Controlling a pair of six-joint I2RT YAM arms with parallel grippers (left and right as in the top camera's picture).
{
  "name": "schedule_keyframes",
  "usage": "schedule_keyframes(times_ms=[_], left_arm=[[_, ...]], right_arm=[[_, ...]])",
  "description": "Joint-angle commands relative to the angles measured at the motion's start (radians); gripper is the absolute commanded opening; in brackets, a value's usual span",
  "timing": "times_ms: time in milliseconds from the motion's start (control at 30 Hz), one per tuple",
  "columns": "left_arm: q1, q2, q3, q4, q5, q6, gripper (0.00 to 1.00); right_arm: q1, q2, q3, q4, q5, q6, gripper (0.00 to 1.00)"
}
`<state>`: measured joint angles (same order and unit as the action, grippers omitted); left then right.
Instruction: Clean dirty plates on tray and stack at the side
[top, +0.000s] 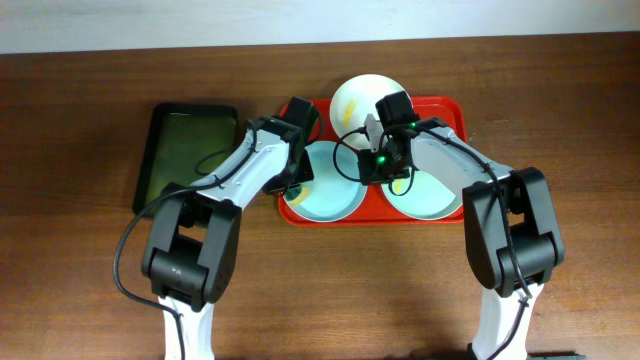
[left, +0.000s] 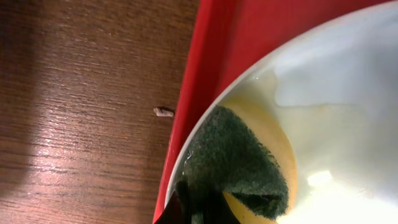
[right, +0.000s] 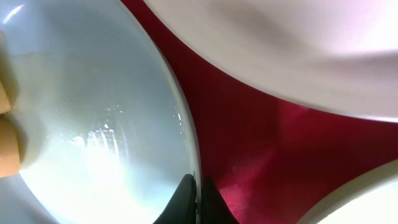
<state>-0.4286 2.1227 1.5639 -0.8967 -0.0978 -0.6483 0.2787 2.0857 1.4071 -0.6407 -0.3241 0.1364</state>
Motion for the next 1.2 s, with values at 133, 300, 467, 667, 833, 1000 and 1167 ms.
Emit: schedule_keyframes(times_ms=[133, 300, 467, 667, 833, 1000, 1167], left_arm=[[0.015, 0.002, 0.037, 0.156, 0.272, 0.005, 0.0], [-0.014, 0.005, 0.034, 0.208, 0.236, 0.004, 0.0], [-0.021, 0.017, 0.006, 0.209, 0.175, 0.004, 0.0], [-0.017, 0.071, -0.009, 0.15, 0.071, 0.005, 0.0], [0.006, 0.016, 0.042, -0.003, -0.126, 0.005, 0.0], [-0.002, -0.013, 0.068, 0.016, 0.043, 0.004, 0.0], [-0.042, -0.01, 0.028, 0.143, 0.29, 0.005, 0.0]], right_arm=[[0.001, 0.003, -0.019, -0.001, 0.021, -0.008, 0.04], [0.002, 0.003, -0.019, 0.0, 0.021, -0.008, 0.04], [0.002, 0.003, -0.019, 0.002, 0.021, -0.008, 0.04], [0.002, 0.003, -0.019, 0.002, 0.021, -0.008, 0.04], [0.002, 0.003, -0.019, 0.003, 0.018, -0.008, 0.04], [0.002, 0.003, -0.019, 0.002, 0.018, -0.008, 0.04], [0.002, 0.003, -0.019, 0.003, 0.018, -0.008, 0.04]])
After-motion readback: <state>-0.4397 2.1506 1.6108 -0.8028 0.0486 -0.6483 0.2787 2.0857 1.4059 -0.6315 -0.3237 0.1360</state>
